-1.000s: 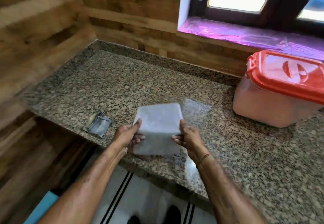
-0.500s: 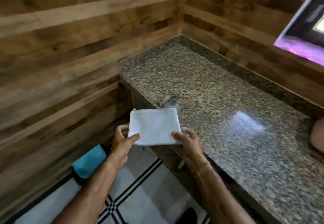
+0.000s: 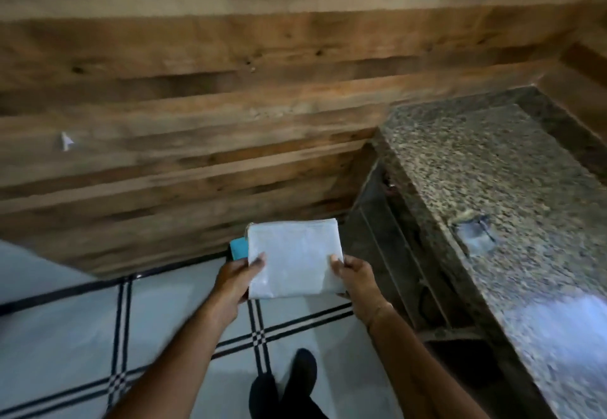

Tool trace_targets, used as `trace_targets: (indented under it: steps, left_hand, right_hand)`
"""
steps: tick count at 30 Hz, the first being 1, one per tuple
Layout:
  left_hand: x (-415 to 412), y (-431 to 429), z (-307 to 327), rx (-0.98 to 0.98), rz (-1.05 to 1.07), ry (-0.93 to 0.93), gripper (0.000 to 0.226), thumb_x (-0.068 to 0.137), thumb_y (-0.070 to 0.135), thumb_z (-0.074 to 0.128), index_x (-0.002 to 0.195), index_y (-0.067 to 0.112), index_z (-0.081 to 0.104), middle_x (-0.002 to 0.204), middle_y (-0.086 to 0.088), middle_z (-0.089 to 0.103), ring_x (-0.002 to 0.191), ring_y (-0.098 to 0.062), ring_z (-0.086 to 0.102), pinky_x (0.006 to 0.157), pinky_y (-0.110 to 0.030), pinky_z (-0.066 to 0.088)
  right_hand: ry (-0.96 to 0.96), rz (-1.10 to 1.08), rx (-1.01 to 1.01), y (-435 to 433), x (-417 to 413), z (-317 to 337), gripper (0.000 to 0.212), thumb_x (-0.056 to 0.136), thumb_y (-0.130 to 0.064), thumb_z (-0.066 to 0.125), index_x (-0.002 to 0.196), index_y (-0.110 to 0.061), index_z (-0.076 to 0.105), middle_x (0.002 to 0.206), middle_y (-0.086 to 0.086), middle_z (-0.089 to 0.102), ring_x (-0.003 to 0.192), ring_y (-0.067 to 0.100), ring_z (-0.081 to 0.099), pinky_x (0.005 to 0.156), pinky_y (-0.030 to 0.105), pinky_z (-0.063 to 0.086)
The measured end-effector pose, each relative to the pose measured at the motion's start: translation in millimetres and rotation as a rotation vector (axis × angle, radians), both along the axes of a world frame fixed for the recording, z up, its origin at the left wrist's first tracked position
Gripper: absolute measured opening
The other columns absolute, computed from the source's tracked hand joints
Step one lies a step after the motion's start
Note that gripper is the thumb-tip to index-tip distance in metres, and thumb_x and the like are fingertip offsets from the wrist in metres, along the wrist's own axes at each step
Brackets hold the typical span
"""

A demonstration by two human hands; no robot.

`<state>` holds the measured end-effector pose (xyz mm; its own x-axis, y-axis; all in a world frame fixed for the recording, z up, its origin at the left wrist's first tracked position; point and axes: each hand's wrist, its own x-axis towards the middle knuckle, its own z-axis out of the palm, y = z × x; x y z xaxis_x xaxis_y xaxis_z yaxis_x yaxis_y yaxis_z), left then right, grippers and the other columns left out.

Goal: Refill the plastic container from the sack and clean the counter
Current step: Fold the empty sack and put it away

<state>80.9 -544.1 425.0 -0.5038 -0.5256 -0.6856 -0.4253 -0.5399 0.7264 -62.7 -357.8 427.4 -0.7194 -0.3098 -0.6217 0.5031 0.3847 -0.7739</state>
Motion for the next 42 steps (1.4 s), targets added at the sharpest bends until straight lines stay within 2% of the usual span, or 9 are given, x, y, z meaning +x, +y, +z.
trace_targets:
  steps: [4, 12, 16, 19, 23, 27, 31, 36, 42]
  left_hand:
    - [13.2, -28.5, -35.5, -0.01, 0.079, -0.092, 0.027, 0.09, 0.029, 0.076, 0.105, 0.007, 0.074, 0.092, -0.006, 0.079, 0.077, -0.018, 0.074, 0.055, -0.021, 0.056]
    - [17.2, -82.8, -155.0, -0.013, 0.269, -0.255, 0.017, 0.091, 0.033, 0.076, 0.089, 0.016, 0.071, 0.104, -0.01, 0.074, 0.102, -0.034, 0.069, 0.096, -0.052, 0.056]
    - [8.3, -110.8, -256.5, -0.027, 0.401, -0.3, 0.02, 0.093, 0.033, 0.073, 0.103, 0.016, 0.068, 0.115, -0.012, 0.07, 0.106, -0.034, 0.067, 0.097, -0.051, 0.055]
    - [7.2, -125.6, -335.5, 0.007, 0.495, -0.29, 0.034, 0.094, 0.031, 0.071, 0.122, 0.012, 0.067, 0.12, -0.01, 0.067, 0.11, -0.032, 0.065, 0.097, -0.047, 0.054]
    - [12.5, -136.4, -418.5, 0.077, 0.58, -0.258, 0.042, 0.095, 0.03, 0.069, 0.132, 0.012, 0.063, 0.131, -0.009, 0.065, 0.12, -0.031, 0.062, 0.089, -0.042, 0.054]
    - [17.4, -141.1, -476.6, 0.116, 0.627, -0.244, 0.043, 0.094, 0.033, 0.07, 0.132, 0.015, 0.065, 0.13, -0.007, 0.069, 0.118, -0.028, 0.066, 0.072, -0.032, 0.059]
    - [9.5, -144.0, -498.1, 0.148, 0.657, -0.236, 0.042, 0.093, 0.036, 0.07, 0.13, 0.017, 0.066, 0.125, -0.005, 0.071, 0.112, -0.025, 0.068, 0.061, -0.028, 0.059]
    - [-1.6, -146.7, -486.8, 0.169, 0.627, -0.282, 0.03, 0.093, 0.034, 0.071, 0.119, 0.019, 0.068, 0.118, -0.005, 0.072, 0.105, -0.023, 0.069, 0.067, -0.032, 0.057]
    - [-31.2, -148.7, -441.9, 0.143, 0.638, -0.369, 0.017, 0.093, 0.031, 0.073, 0.091, 0.015, 0.066, 0.111, -0.008, 0.068, 0.108, -0.03, 0.064, 0.097, -0.046, 0.055]
  right_hand:
    - [0.032, 0.116, 0.065, -55.2, -11.6, -45.2, 0.03, 0.093, -0.031, 0.072, 0.083, -0.002, 0.067, 0.096, 0.022, 0.069, 0.09, 0.036, 0.068, 0.087, 0.063, 0.056]
    - [-0.098, 0.156, 0.07, -131.8, -21.8, -167.1, 0.018, 0.096, -0.029, 0.067, 0.089, -0.013, 0.069, 0.098, 0.006, 0.068, 0.095, 0.025, 0.063, 0.075, 0.035, 0.057]
    - [-0.152, 0.046, 0.122, -154.3, -31.0, -287.2, 0.046, 0.105, -0.045, 0.045, 0.121, -0.007, 0.065, 0.116, 0.018, 0.069, 0.106, 0.031, 0.066, 0.078, 0.038, 0.057]
    - [-0.177, 0.2, 0.316, -170.7, -30.9, -389.2, 0.076, 0.09, -0.064, 0.059, 0.128, 0.002, 0.058, 0.132, 0.027, 0.06, 0.122, 0.042, 0.058, 0.103, 0.056, 0.05]
    - [-0.364, 0.341, 0.382, -188.6, -20.5, -490.8, 0.128, 0.062, -0.071, 0.08, 0.157, -0.007, 0.024, 0.161, 0.013, 0.034, 0.147, 0.029, 0.037, 0.123, 0.043, 0.03]
    - [-0.458, 0.384, 0.372, -205.4, -12.0, -560.3, 0.102, 0.084, -0.046, 0.079, 0.156, -0.002, 0.023, 0.156, 0.018, 0.038, 0.141, 0.031, 0.042, 0.11, 0.035, 0.036]
    - [-0.361, 0.366, 0.336, -218.2, -2.3, -604.1, 0.058, 0.084, -0.032, 0.081, 0.127, 0.0, 0.058, 0.113, 0.012, 0.063, 0.1, 0.024, 0.059, 0.082, 0.03, 0.048]
    - [-0.208, 0.186, 0.259, -204.7, 6.4, -586.4, 0.015, 0.091, -0.021, 0.074, 0.098, -0.012, 0.063, 0.082, 0.002, 0.063, 0.071, 0.013, 0.059, 0.072, 0.033, 0.059]
    - [0.036, 0.009, 0.306, -131.0, -0.6, -496.6, 0.019, 0.092, -0.026, 0.072, 0.088, -0.012, 0.06, 0.074, 0.002, 0.057, 0.07, 0.018, 0.055, 0.062, 0.028, 0.049]
